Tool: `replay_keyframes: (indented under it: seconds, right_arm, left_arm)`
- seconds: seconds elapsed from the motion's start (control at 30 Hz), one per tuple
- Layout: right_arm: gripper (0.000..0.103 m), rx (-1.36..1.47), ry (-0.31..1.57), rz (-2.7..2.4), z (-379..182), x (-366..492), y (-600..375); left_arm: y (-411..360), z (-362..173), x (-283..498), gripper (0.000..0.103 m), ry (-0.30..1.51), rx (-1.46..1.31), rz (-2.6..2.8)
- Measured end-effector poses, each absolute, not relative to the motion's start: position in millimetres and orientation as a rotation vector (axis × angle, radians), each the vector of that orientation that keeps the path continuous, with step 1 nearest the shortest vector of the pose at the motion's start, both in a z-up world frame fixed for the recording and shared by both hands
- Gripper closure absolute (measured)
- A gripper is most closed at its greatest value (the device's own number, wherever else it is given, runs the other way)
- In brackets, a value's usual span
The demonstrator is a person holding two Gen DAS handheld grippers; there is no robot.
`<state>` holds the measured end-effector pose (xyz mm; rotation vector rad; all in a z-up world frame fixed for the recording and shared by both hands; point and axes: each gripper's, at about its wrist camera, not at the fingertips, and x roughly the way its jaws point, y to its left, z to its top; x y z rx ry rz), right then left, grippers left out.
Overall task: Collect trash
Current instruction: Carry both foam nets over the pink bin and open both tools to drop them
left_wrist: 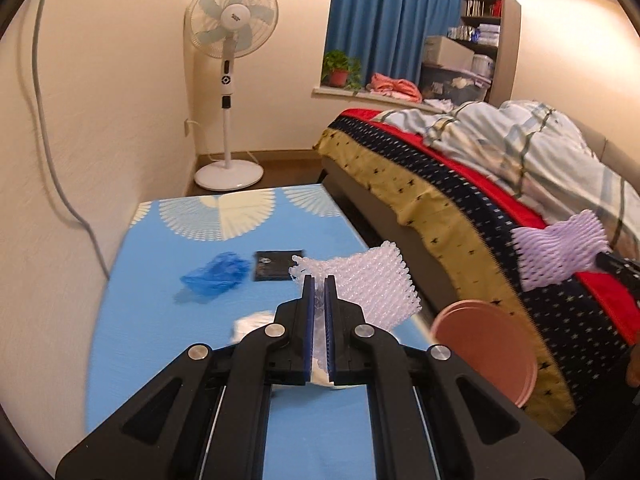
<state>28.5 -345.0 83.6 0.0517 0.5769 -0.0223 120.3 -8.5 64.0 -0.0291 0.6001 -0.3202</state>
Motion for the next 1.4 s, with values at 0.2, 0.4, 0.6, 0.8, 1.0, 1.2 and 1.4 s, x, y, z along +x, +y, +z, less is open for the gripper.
replay_keyframes:
  seconds: [0.2, 0.4, 0.6, 0.8, 1.0, 1.2, 1.4]
  right_arm:
    - [0.094, 0.052, 0.576, -0.051, 81.8, 28.1, -352.0]
    - [0.093, 0.044, 0.582, -0.072, 76.8, 26.9, -353.1]
    - [0.093, 0.038, 0.601, -0.085, 72.0, 32.1, -353.3]
    - [0.093, 0.018, 0.635, -0.104, 63.4, 42.2, -354.3]
    - [0.093, 0.018, 0.667, -0.137, 54.6, 47.2, -360.4]
    - [0.093, 0.013, 0.690, -0.163, 47.4, 51.5, -363.1]
    - [0.093, -0.002, 0.715, -0.176, 37.9, 52.7, -359.9]
  left_arm:
    - [-49.2, 48.3, 90.0, 0.098, 0.587, -0.085, -0.328]
    - [-79.2, 18.6, 70.0, 0.098, 0.604, -0.118, -0.319]
    - [-115.0, 0.5, 57.7, 0.098, 0.620, -0.065, -0.347]
    - [-150.4, -4.1, 55.3, 0.098, 0.610, 0.021, -0.405]
    - [-172.3, -15.8, 66.3, 0.098, 0.637, 0.014, -0.433]
    - [-187.8, -23.5, 74.6, 0.098, 0.650, 0.013, -0.452]
    - [-193.0, -31.3, 83.1, 0.098, 0.672, -0.003, -0.458]
